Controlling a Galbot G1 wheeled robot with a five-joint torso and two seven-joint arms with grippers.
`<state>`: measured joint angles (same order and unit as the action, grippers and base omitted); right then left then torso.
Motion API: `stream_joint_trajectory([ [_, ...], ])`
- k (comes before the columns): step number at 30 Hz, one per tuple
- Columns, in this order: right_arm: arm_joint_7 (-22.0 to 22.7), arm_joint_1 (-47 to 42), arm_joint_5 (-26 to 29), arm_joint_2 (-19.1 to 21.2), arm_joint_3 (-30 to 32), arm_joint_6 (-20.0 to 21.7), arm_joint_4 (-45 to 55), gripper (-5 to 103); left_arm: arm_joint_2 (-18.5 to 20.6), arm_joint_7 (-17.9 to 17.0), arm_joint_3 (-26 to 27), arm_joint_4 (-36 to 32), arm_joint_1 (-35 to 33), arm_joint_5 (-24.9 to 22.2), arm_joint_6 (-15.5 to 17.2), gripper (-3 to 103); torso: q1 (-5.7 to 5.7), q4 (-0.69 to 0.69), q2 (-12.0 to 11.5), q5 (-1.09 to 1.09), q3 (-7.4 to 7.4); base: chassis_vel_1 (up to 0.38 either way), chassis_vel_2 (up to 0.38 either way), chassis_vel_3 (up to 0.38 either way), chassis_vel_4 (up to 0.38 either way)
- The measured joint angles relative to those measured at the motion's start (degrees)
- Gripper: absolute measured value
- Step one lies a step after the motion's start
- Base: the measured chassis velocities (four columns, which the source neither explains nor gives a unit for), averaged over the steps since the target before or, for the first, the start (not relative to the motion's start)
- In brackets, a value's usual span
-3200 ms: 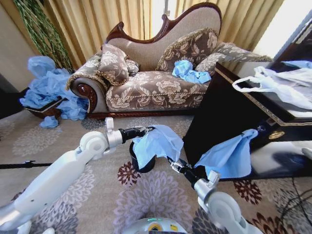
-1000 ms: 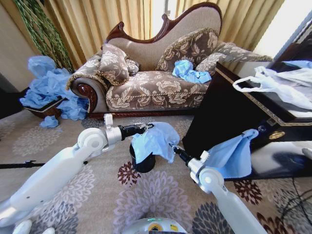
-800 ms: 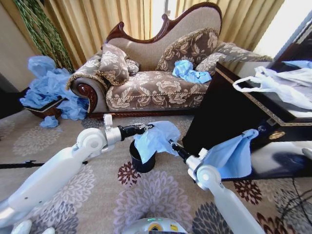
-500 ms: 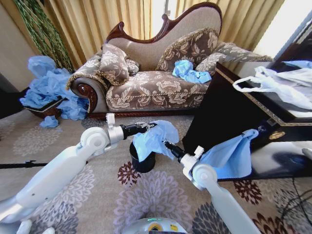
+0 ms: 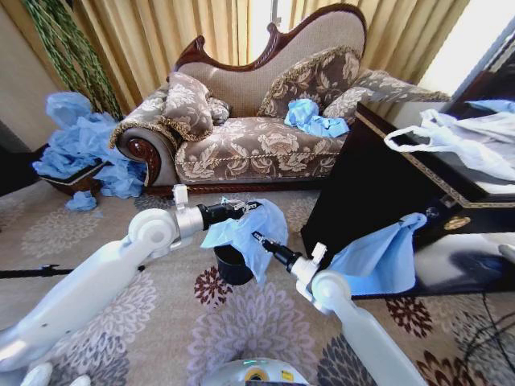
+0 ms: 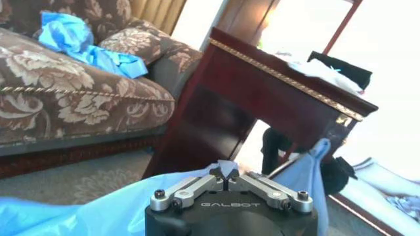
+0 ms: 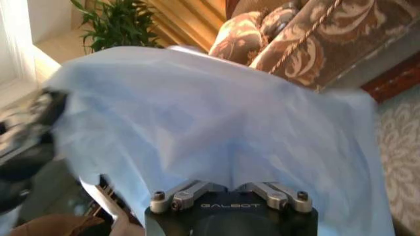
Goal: Place a garbage bag over the trash bin.
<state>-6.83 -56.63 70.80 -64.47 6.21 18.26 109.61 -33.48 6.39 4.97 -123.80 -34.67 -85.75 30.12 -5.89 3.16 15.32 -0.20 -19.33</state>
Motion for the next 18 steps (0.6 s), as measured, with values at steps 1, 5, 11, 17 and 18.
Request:
stream_joint_trajectory([
  [1,0.0,0.0,0.0,0.0,0.0,0.0,0.0,0,0.0,0.0,0.0,0.0,0.0,0.0,0.0,0,0.0,0.0,0.0,0.0,0.0,0.0,0.0,0.0,0.0],
  [5,-2.79,1.15,-0.07,-0.73,0.56,-1.44,-2.62,0,1.89,0.41,0.59,-1.81,-0.29,-1.05,0.05,0,0.0,0.01,0.0,0.0,0.0,0.0,0.0,0.0,0.0],
  [11,-3.91,2.86,2.9,-0.32,0.49,-1.59,-3.78,0,3.55,2.23,0.46,-2.19,-0.44,-1.33,0.16,0,0.0,0.0,0.0,0.0,0.0,0.0,0.0,0.0,0.0],
  [17,-3.64,1.21,4.39,0.29,-2.95,-0.47,0.45,0,1.95,2.68,-1.08,0.52,0.31,-0.75,0.18,0,0.0,0.0,0.0,-0.02,0.0,0.0,0.0,0.0,0.0],
  [18,-3.65,0.23,4.36,0.69,-3.9,-0.21,1.79,0,1.42,2.91,-1.46,1.5,0.76,-0.4,0.17,0,0.0,0.01,0.0,-0.01,0.0,0.0,0.0,0.0,0.0],
])
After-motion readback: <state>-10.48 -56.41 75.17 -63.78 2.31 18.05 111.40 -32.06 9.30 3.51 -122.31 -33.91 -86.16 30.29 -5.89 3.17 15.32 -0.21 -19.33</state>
